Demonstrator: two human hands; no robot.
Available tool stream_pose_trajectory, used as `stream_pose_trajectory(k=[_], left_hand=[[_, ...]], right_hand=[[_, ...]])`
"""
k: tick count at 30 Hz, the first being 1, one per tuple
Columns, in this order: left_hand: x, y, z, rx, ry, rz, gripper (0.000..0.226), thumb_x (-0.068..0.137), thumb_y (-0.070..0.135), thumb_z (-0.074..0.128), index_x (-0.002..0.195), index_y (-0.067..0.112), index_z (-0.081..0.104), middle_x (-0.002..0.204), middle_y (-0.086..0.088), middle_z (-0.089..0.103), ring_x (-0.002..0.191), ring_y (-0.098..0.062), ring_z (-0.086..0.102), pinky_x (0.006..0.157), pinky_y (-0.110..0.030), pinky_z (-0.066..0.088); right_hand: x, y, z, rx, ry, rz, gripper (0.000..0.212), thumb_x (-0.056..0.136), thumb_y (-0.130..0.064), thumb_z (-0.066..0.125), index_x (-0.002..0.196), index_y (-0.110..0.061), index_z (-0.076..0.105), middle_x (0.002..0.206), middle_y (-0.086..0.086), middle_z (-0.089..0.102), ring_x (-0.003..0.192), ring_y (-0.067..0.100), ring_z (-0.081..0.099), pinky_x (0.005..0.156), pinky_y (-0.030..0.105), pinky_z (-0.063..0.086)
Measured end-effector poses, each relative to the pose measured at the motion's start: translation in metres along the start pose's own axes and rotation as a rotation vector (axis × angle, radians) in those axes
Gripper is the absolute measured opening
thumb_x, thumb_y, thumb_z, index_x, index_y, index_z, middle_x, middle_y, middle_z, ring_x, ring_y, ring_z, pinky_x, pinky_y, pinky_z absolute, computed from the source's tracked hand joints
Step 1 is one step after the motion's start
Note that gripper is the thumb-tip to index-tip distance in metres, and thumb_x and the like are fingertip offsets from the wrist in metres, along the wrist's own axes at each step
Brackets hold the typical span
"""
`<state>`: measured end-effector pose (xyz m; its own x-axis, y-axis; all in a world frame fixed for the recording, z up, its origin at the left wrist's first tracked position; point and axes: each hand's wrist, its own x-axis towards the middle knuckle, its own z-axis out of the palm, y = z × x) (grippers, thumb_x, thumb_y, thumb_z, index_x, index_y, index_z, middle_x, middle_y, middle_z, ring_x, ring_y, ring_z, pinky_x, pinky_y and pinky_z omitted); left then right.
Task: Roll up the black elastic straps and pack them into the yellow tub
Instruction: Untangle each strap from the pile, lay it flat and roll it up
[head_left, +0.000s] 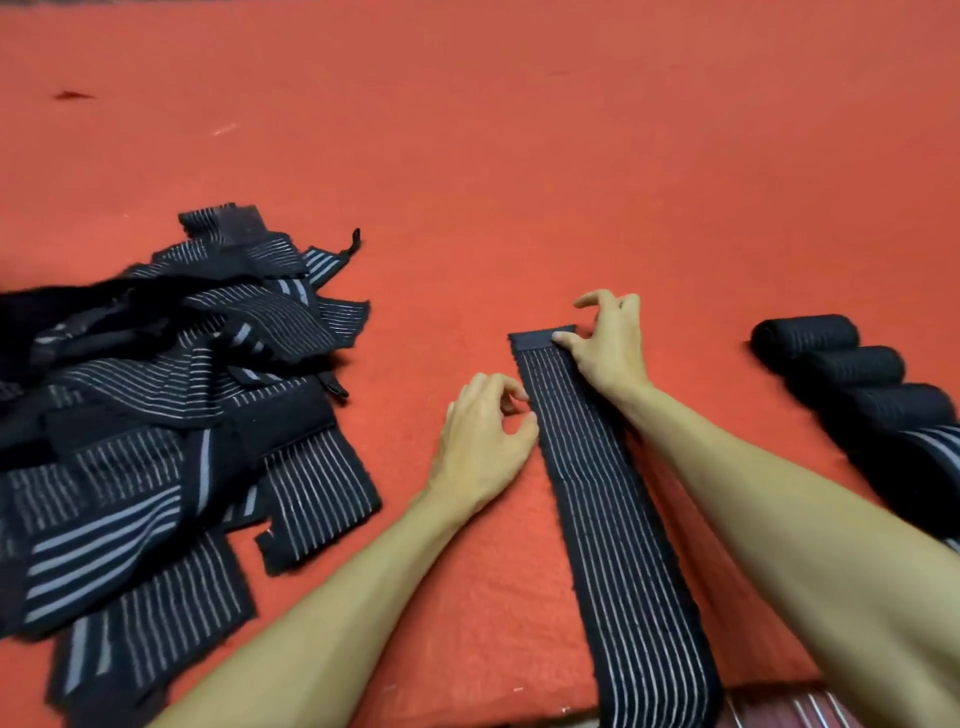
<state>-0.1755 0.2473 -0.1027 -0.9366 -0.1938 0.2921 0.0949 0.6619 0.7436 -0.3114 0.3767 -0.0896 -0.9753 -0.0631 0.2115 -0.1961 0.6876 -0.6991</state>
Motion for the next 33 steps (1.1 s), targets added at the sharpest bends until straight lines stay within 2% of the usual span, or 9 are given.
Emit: stream_pose_trajectory(k=[4, 7, 11, 16, 21, 24, 27, 29, 33], left_hand=[[-0.01, 0.007, -0.028, -0.058, -0.037, -0.058, 0.025, 0.084, 0.006, 0.058, 0.108, 0.014, 0.054, 0.101, 0.0, 0.051, 0.089, -0.011, 0.053, 0.093, -0.034, 0.045], [-0.021, 0.003, -0.066, 0.0, -0.063, 0.018, 0.025, 0.084, 0.004, 0.055, 0.102, 0.022, 0.056, 0.1, 0.003, 0.055, 0.093, -0.01, 0.054, 0.091, -0.033, 0.046], [-0.039, -0.011, -0.133, 0.136, 0.048, 0.136, 0.018, 0.083, 0.008, 0.053, 0.089, 0.021, 0.064, 0.089, 0.006, 0.064, 0.087, -0.011, 0.059, 0.085, -0.033, 0.046], [-0.056, -0.058, -0.178, 0.232, 0.281, 0.054, 0.021, 0.082, 0.012, 0.052, 0.096, 0.02, 0.065, 0.1, 0.007, 0.057, 0.101, -0.013, 0.05, 0.093, -0.032, 0.035], [-0.073, -0.09, -0.164, 0.145, 0.253, -0.14, 0.03, 0.087, 0.005, 0.062, 0.116, 0.012, 0.059, 0.116, -0.001, 0.052, 0.116, -0.017, 0.041, 0.099, -0.015, 0.025], [-0.073, -0.097, -0.155, 0.222, 0.225, -0.033, 0.034, 0.085, 0.006, 0.062, 0.119, 0.013, 0.059, 0.119, -0.002, 0.053, 0.116, -0.017, 0.042, 0.103, -0.021, 0.027], [-0.07, -0.092, -0.158, 0.107, 0.298, -0.059, 0.03, 0.09, 0.011, 0.053, 0.12, 0.011, 0.059, 0.12, -0.001, 0.056, 0.114, -0.01, 0.041, 0.102, -0.019, 0.028], [-0.071, -0.091, -0.158, 0.069, 0.322, -0.047, 0.034, 0.091, 0.015, 0.045, 0.12, 0.011, 0.06, 0.119, 0.002, 0.057, 0.114, -0.007, 0.04, 0.101, -0.014, 0.026], [-0.073, -0.087, -0.16, 0.033, 0.346, -0.002, 0.035, 0.093, 0.015, 0.041, 0.123, 0.012, 0.06, 0.121, 0.004, 0.057, 0.114, -0.007, 0.043, 0.102, -0.009, 0.025]], right_hand=[[-0.026, -0.033, -0.006, -0.01, -0.01, -0.133, 0.017, 0.086, -0.018, 0.068, 0.102, -0.018, 0.066, 0.097, 0.003, 0.054, 0.088, 0.019, 0.055, 0.082, 0.027, 0.04], [-0.05, -0.068, -0.004, 0.088, -0.239, -0.228, 0.005, 0.087, -0.02, 0.069, 0.091, -0.018, 0.069, 0.082, 0.0, 0.066, 0.074, 0.01, 0.056, 0.069, 0.017, 0.036], [-0.084, -0.109, 0.016, 0.18, -0.484, -0.294, 0.009, 0.091, -0.026, 0.066, 0.083, -0.021, 0.066, 0.077, -0.006, 0.069, 0.059, -0.004, 0.054, 0.065, 0.019, 0.043], [-0.112, -0.13, 0.056, 0.242, -0.449, -0.192, 0.006, 0.09, -0.025, 0.066, 0.092, -0.02, 0.067, 0.086, -0.003, 0.068, 0.076, 0.011, 0.06, 0.08, 0.035, 0.05], [-0.127, -0.141, 0.098, 0.134, -0.524, -0.11, 0.041, 0.087, -0.039, 0.068, 0.119, -0.015, 0.062, 0.116, 0.001, 0.068, 0.108, 0.017, 0.062, 0.1, 0.037, 0.044], [-0.13, -0.146, 0.112, 0.118, -0.488, -0.089, 0.043, 0.079, -0.047, 0.073, 0.113, -0.023, 0.061, 0.105, -0.005, 0.07, 0.103, 0.019, 0.064, 0.097, 0.046, 0.045], [-0.132, -0.15, 0.112, 0.144, -0.417, -0.104, 0.031, 0.081, -0.04, 0.074, 0.103, -0.019, 0.066, 0.085, -0.008, 0.066, 0.083, 0.012, 0.06, 0.08, 0.029, 0.043], [-0.135, -0.153, 0.102, 0.226, -0.413, -0.182, 0.014, 0.088, -0.031, 0.068, 0.09, -0.018, 0.065, 0.076, -0.012, 0.06, 0.071, 0.007, 0.053, 0.069, 0.028, 0.038], [-0.132, -0.151, 0.078, 0.491, -0.514, -0.163, 0.019, 0.098, -0.013, 0.055, 0.08, -0.02, 0.055, 0.077, -0.006, 0.057, 0.071, 0.006, 0.049, 0.068, 0.025, 0.04]])
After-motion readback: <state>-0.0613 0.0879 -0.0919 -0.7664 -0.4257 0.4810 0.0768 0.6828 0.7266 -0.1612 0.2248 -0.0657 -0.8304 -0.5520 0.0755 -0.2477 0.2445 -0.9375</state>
